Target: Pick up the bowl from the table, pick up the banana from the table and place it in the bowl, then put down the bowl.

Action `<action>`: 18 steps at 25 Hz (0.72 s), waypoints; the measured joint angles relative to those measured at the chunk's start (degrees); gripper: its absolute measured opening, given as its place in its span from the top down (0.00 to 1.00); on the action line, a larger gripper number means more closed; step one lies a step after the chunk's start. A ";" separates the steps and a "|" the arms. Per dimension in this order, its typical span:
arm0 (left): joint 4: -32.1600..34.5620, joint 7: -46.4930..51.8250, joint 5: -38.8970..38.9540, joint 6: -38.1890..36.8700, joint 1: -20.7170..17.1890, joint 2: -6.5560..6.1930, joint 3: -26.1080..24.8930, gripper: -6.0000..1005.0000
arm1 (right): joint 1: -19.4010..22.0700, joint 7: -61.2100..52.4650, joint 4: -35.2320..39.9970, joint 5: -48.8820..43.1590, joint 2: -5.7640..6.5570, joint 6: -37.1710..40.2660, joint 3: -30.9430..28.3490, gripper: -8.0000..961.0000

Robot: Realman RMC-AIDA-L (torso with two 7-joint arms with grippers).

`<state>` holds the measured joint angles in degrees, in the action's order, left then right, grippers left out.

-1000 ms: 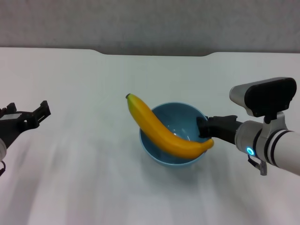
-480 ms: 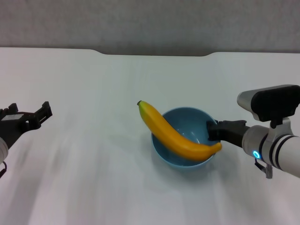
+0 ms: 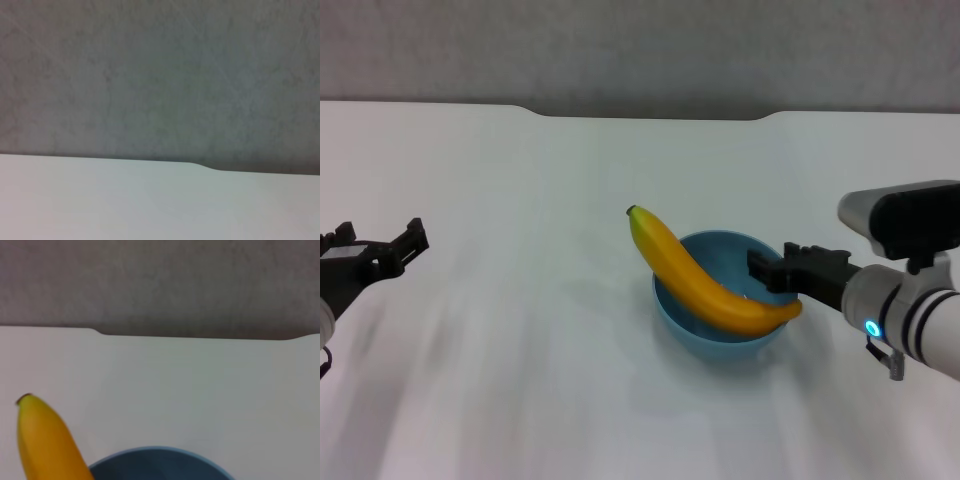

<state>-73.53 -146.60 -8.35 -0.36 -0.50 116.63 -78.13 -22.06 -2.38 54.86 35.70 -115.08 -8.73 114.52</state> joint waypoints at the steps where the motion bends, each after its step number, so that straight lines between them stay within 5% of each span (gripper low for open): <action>1: 0.00 0.00 0.00 0.07 -0.07 0.00 0.01 0.11 | 0.59 0.09 0.60 -0.13 0.04 0.18 -0.19 0.63; 7: 0.07 0.00 0.04 1.75 -1.30 0.06 -0.07 0.11 | 9.54 1.46 7.59 -3.66 0.18 6.77 -1.97 0.37; 10: 0.46 0.10 0.40 7.39 -3.04 0.14 -0.13 0.11 | 15.84 3.41 11.82 -6.40 0.20 14.87 -2.02 0.13; 18: 11.48 -5.54 0.44 39.68 -5.65 0.36 0.19 0.12 | 21.06 2.90 5.64 -8.02 0.17 41.33 1.94 0.11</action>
<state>-62.05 -152.14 -7.92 39.32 -6.15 117.00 -77.94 -1.00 0.52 60.50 27.68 -114.91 32.60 116.45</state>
